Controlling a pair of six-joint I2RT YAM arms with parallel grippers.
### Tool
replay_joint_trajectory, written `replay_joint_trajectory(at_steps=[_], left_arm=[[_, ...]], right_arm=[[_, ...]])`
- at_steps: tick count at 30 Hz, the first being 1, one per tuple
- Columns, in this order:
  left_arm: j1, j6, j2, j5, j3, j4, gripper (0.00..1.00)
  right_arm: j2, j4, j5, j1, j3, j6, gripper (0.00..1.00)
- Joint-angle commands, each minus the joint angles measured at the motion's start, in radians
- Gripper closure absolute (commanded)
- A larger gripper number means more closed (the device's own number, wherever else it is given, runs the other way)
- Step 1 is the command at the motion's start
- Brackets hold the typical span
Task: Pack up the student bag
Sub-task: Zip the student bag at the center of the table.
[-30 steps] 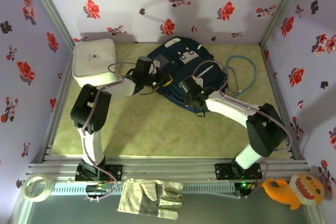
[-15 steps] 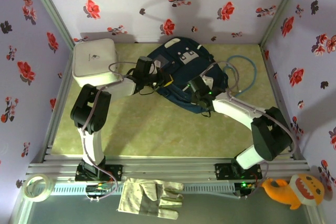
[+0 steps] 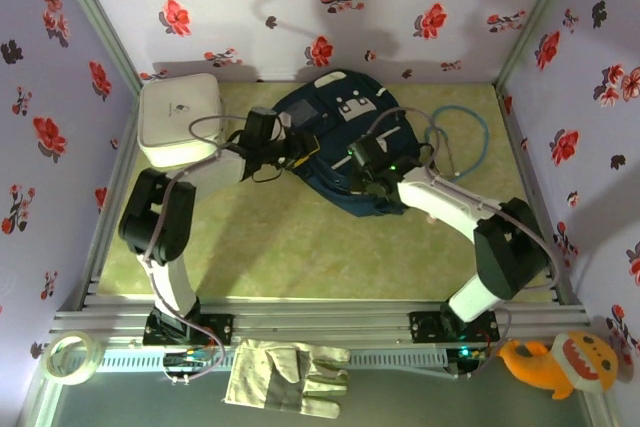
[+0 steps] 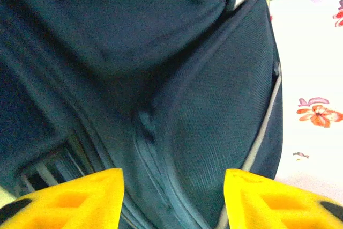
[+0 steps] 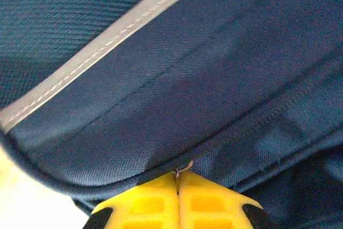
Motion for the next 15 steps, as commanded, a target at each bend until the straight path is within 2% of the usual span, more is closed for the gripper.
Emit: replay_joint_trajectory(at_steps=[1,8,11,15], left_arm=[[0.026,-0.003,-0.078,-0.030,-0.077,-0.007,0.42],[0.055,-0.128,-0.086,0.047,-0.179,0.154,0.41],[0.056,-0.131,-0.068,0.046,-0.174,0.156,0.47],[0.060,-0.126,-0.044,0.037,-0.161,0.155,0.62]], right_arm=[[0.081,0.072,-0.079,0.053,0.113,-0.051,1.00],[0.213,0.096,-0.119,0.111,0.256,-0.035,1.00],[0.229,0.104,-0.128,0.116,0.267,-0.022,1.00],[0.221,0.105,-0.122,0.116,0.253,-0.015,1.00]])
